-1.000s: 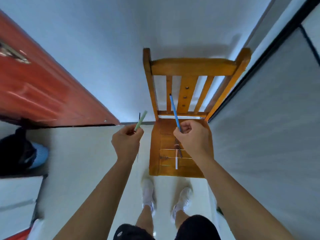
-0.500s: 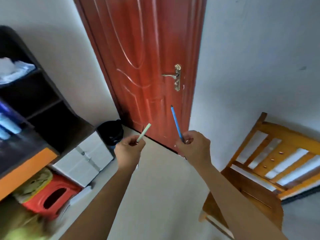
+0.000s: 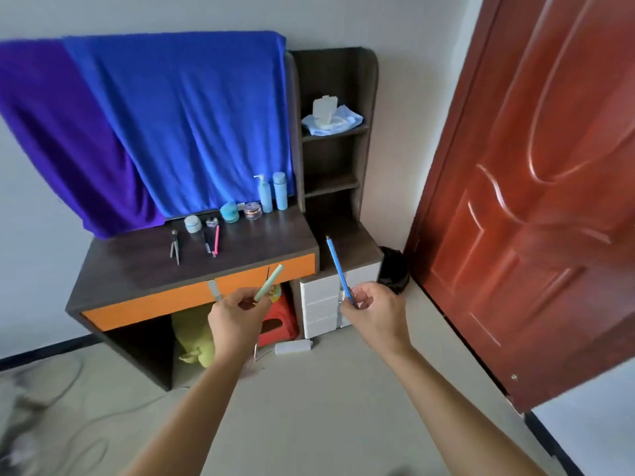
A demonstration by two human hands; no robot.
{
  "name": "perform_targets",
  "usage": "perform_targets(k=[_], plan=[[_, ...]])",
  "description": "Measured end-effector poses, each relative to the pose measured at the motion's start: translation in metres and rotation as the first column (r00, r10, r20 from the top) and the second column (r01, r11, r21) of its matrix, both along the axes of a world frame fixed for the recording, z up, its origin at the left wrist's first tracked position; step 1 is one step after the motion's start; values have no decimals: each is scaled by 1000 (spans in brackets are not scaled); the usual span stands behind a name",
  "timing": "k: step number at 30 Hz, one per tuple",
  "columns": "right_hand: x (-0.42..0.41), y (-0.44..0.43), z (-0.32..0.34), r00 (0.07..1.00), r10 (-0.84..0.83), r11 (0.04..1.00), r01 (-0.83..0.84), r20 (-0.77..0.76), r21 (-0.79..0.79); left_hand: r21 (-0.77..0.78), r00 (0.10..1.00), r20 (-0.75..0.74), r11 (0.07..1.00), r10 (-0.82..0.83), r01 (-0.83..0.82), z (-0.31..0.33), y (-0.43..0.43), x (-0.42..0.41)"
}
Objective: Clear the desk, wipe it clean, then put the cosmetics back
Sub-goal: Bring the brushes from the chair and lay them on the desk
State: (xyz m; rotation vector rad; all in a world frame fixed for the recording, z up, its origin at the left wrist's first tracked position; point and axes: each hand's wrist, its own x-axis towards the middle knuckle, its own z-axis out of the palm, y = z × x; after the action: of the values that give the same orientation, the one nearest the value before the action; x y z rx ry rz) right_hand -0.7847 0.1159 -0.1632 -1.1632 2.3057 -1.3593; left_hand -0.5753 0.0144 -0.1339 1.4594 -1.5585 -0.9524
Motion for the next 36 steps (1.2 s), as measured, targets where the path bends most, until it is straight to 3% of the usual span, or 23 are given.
perform_targets(k=[10, 18, 24, 29, 36], plan=[[11, -203, -51, 980, 195, 977, -196, 23, 78, 102, 981, 51, 976, 187, -192, -42, -167, 36], [-10, -382, -48, 974, 225, 965, -226, 25, 136, 128, 952, 83, 944, 296, -304, -31, -340, 23], [-3, -472, -62, 968, 243, 936, -251, 65, 246, 250, 925, 96, 890, 369, -381, -69, -419, 40], [12, -509, -100, 983, 144, 900, -179, 115, 397, 390, 919, 174, 833, 353, -393, -129, -477, 68], [53, -542, -149, 989, -5, 806, -84, 147, 586, 436, 909, 279, 802, 310, -408, -174, -559, 128]])
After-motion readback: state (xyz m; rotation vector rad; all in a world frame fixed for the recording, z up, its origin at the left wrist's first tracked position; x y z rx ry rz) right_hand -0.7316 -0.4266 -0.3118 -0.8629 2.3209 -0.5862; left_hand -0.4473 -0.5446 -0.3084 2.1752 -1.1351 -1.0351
